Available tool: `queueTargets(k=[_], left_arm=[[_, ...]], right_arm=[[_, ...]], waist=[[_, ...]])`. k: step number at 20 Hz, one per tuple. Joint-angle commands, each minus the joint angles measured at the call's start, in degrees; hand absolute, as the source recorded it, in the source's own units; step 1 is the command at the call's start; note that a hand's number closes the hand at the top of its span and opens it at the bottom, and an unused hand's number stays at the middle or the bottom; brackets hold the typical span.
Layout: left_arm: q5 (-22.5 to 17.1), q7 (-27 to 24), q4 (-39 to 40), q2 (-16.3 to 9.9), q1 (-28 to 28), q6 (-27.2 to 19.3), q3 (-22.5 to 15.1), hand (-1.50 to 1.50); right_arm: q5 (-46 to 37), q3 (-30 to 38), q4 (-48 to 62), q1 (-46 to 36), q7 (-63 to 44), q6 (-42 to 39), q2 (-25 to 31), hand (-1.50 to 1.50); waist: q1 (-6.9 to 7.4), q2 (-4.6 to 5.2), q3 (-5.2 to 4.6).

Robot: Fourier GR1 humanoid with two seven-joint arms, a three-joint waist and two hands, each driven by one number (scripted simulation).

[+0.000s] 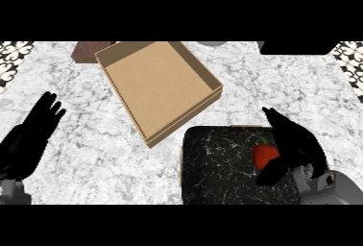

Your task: Pick the bell pepper from the tray and place it in the cardboard box

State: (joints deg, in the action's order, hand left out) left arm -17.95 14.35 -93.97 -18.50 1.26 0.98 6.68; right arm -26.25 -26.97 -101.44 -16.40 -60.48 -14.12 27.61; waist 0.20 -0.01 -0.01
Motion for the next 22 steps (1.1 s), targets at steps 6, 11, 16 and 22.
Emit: queueTargets(k=[6,11,16,22], left_arm=[[2.3,0.5,0.1,1.9,1.0,-1.2,0.3,0.0],[1.9,2.0,0.8,1.5,2.9,-0.1,1.2,0.0],[2.7,2.2,-0.8,3.2,0.9,0.2,0.7,0.0],[1.8,1.5,0.3,1.4,0.8,3.1,3.6,0.0]], right_arm=[[-1.4,2.5,0.6,0.1,-5.5,-7.8,-2.1,-1.5],[-4.8,1.1,3.3,0.8,-5.1,-7.4,-6.0,-1.5],[-7.1,2.5,5.4,4.7,0.0,-7.5,-5.9,-1.5],[-9.8,5.2,9.5,4.0,2.5,-7.7,-8.2,-1.5]], waist=[[-0.17,-0.02,-0.01],[-0.18,-0.01,0.0],[-0.2,-0.03,0.01],[-0.18,-0.02,0.01]])
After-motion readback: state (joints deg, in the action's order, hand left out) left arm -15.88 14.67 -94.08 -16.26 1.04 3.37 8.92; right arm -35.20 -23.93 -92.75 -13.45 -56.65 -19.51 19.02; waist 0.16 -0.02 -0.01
